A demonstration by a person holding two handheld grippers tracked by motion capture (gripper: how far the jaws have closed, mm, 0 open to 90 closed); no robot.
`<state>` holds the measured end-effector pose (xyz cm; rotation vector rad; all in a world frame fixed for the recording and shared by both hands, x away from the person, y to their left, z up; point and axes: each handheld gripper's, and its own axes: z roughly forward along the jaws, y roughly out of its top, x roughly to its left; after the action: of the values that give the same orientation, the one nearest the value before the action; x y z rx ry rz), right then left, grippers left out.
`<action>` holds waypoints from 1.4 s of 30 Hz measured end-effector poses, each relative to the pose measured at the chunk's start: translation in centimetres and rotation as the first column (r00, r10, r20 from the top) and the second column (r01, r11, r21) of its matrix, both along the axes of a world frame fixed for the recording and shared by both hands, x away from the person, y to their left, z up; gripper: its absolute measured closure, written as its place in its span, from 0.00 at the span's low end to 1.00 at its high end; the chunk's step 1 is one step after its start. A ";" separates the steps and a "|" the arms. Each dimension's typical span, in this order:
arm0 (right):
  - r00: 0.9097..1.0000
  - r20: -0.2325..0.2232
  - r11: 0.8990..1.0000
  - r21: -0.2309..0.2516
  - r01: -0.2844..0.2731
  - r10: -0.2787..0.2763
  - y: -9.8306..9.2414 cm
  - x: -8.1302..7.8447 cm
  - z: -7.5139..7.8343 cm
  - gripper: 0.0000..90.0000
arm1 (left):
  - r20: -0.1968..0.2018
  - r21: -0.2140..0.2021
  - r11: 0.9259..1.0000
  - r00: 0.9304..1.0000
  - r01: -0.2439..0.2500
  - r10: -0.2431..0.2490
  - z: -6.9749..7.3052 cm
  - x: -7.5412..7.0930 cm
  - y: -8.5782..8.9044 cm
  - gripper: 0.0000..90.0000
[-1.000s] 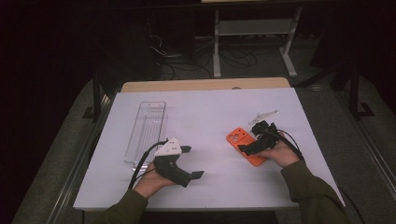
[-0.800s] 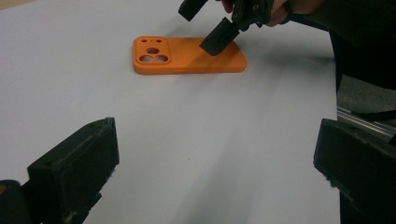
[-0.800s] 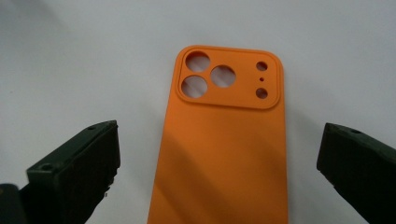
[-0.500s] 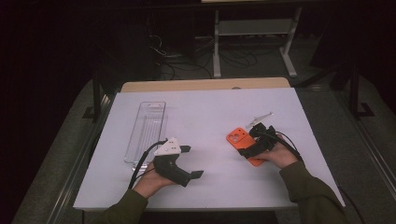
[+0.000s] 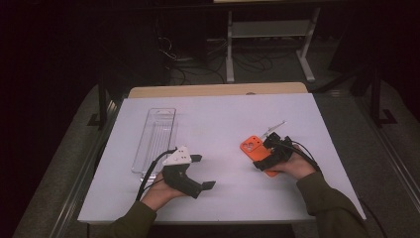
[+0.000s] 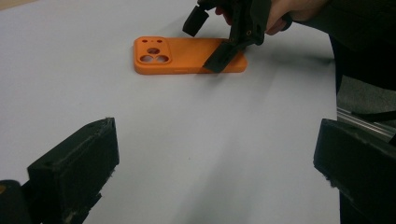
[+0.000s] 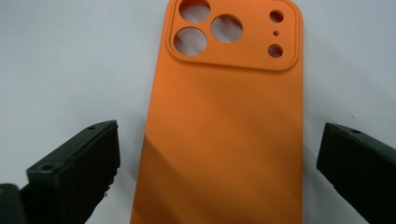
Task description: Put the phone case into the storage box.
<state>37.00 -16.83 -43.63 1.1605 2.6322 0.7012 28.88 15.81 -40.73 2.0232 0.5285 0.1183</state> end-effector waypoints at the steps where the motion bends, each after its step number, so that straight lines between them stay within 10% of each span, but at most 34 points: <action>1: 1.000 0.000 1.000 -0.005 -0.002 0.002 0.0 0.0 0.0 0.00 | 0.001 0.002 1.000 1.000 0.001 -0.001 0.0 0.0 0.0 0.00; 42: 0.999 -0.046 0.999 -0.050 0.018 -0.020 0.0 -0.4 0.0 0.15 | -0.032 -0.022 1.000 0.999 -0.008 0.007 -0.1 0.3 0.2 0.00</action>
<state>36.60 -16.82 -43.68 1.2008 2.6567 0.6096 29.15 16.03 -40.86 2.0048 0.5555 0.0844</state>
